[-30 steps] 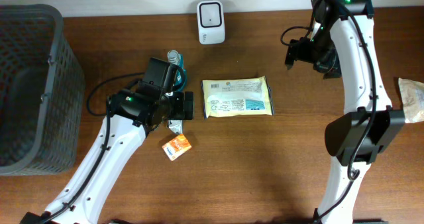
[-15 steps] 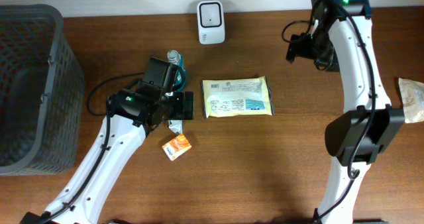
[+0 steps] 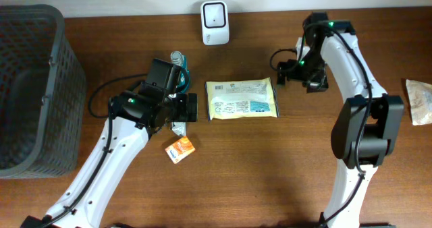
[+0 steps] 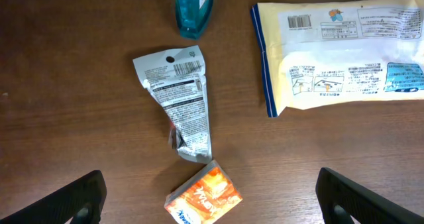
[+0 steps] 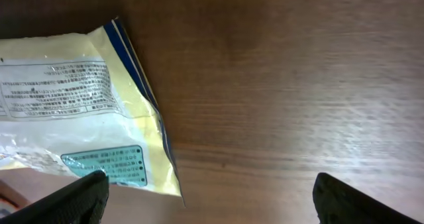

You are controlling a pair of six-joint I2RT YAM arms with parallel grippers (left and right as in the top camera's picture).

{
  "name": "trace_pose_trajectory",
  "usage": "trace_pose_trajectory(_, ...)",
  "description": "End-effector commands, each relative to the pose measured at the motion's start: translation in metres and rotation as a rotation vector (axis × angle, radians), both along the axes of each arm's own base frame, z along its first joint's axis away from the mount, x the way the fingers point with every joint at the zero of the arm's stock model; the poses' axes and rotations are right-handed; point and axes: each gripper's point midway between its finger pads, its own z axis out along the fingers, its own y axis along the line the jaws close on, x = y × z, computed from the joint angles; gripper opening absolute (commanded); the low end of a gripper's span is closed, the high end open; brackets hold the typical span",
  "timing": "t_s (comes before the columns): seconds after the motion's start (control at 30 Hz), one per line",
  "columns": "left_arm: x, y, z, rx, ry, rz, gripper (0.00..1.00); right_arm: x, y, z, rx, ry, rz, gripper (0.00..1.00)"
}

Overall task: Scan the item barcode
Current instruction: 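Lower the right gripper back to the yellow bag's right edge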

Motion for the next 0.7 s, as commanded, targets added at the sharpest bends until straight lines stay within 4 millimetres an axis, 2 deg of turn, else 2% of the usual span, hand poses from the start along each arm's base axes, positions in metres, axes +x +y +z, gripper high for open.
trace_pose_trajectory(0.0, -0.003, 0.0, -0.007, -0.006, 0.023, 0.007, 0.99, -0.005, 0.008, 0.006, 0.04, -0.01, 0.021, 0.99)
trace_pose_trajectory(0.43, -0.003, 0.0, -0.007, -0.006, 0.023, 0.007, 0.99, 0.007, 0.012, 0.007, 0.063, -0.058, 0.01, 0.99)
trace_pose_trajectory(0.67, -0.003, 0.0, -0.007, -0.006, 0.024, 0.007, 0.99, 0.006, 0.018, 0.003, 0.063, -0.057, 0.027, 0.98)
